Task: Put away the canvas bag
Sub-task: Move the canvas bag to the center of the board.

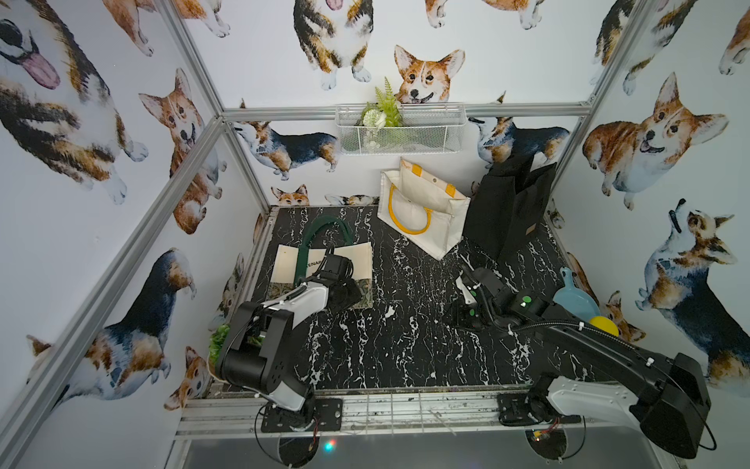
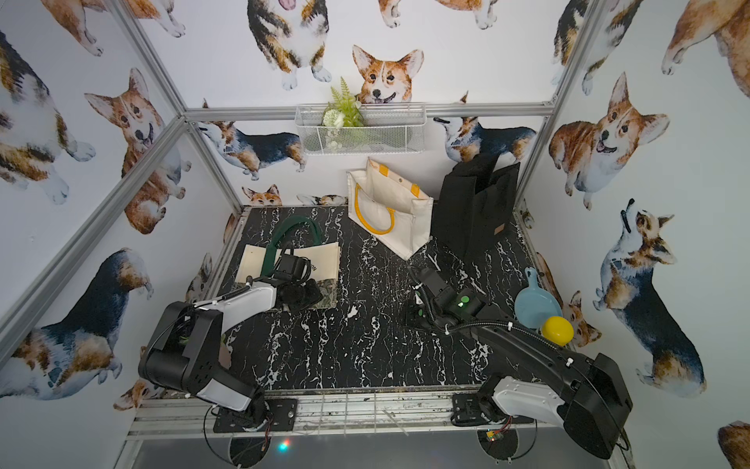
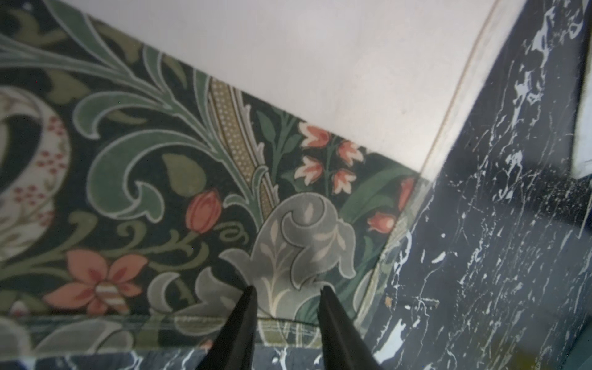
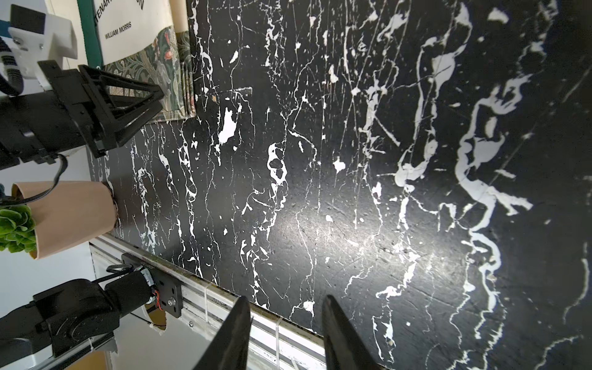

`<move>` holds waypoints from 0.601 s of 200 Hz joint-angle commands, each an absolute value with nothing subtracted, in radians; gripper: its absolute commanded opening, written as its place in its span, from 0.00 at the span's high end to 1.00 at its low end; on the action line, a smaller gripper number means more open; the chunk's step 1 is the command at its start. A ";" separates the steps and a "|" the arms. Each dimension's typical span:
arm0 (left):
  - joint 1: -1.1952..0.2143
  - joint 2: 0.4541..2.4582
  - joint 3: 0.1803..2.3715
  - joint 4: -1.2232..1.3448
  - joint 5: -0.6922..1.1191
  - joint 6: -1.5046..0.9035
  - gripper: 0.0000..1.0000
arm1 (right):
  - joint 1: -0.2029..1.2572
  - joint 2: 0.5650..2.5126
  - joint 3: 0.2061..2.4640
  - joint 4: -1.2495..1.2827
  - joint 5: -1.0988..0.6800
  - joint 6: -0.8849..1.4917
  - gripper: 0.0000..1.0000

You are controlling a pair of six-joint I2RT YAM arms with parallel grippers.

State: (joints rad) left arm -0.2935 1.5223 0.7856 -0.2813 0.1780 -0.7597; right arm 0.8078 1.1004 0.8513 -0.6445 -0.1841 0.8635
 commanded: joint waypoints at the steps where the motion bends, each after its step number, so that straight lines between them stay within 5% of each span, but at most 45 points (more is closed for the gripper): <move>1: -0.300 1.420 0.767 -0.255 0.242 -0.767 0.63 | 0.810 1.069 0.857 -0.679 -0.140 0.878 0.59; 25: -0.332 1.213 0.718 -0.226 0.234 -0.757 0.57 | 0.816 1.014 0.851 -0.737 -0.109 0.876 0.47; 28: -0.336 1.186 0.715 -0.225 0.232 -0.754 0.56 | 0.817 1.006 0.846 -0.739 -0.108 0.878 0.35; 32: -0.339 1.155 0.709 -0.224 0.230 -0.751 0.55 | 0.817 0.995 0.837 -0.741 -0.107 0.879 0.05; 35: -0.341 1.133 0.706 -0.224 0.229 -0.748 0.54 | 0.817 0.987 0.830 -0.741 -0.109 0.879 0.00; 90: -0.384 0.940 0.692 -0.248 0.352 -0.779 0.38 | 0.656 0.818 0.703 -0.539 -0.199 0.935 0.01; 120: -0.445 0.859 0.614 -0.153 0.378 -0.885 0.31 | 0.600 0.780 0.779 -0.536 -0.078 0.840 0.00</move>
State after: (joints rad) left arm -0.3996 0.9173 0.6670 -0.2340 0.3321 -0.7918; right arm 0.6334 0.7979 0.7101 -0.6140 -0.1612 0.9039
